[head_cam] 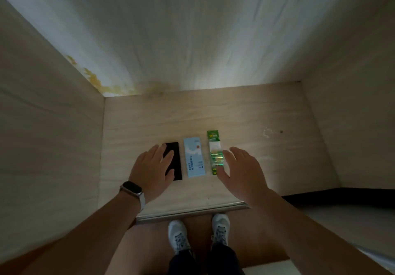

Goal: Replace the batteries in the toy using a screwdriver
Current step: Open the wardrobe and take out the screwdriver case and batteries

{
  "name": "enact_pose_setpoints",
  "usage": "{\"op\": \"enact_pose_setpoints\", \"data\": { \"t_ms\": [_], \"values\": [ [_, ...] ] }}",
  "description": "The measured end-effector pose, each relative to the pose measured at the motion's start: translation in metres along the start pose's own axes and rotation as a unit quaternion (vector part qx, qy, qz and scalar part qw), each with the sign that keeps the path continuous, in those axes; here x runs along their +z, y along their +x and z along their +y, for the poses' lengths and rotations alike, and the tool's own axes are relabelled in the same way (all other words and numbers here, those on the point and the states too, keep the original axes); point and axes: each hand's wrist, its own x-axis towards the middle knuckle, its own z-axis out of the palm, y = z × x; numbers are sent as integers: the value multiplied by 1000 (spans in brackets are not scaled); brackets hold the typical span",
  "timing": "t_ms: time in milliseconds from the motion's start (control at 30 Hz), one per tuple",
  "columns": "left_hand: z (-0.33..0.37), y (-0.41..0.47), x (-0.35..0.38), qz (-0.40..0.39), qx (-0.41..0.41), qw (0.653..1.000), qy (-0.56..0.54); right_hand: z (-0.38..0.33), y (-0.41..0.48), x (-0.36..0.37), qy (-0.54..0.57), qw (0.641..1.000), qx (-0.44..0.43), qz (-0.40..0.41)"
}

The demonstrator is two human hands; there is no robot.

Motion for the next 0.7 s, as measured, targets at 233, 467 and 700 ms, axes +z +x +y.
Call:
{"op": "enact_pose_setpoints", "data": {
  "t_ms": [233, 467, 700],
  "values": [
    [-8, 21, 86, -46, -47, 998, -23, 22, 27, 83, 10, 999, 16, -31],
    [-2, 34, 132, -42, -129, 988, -73, 36, 46, 128, 91, 987, 124, -38],
    [15, 48, 143, -21, -282, 940, -192, 31, 64, 152, 174, 948, 259, -62]
  ]
}}
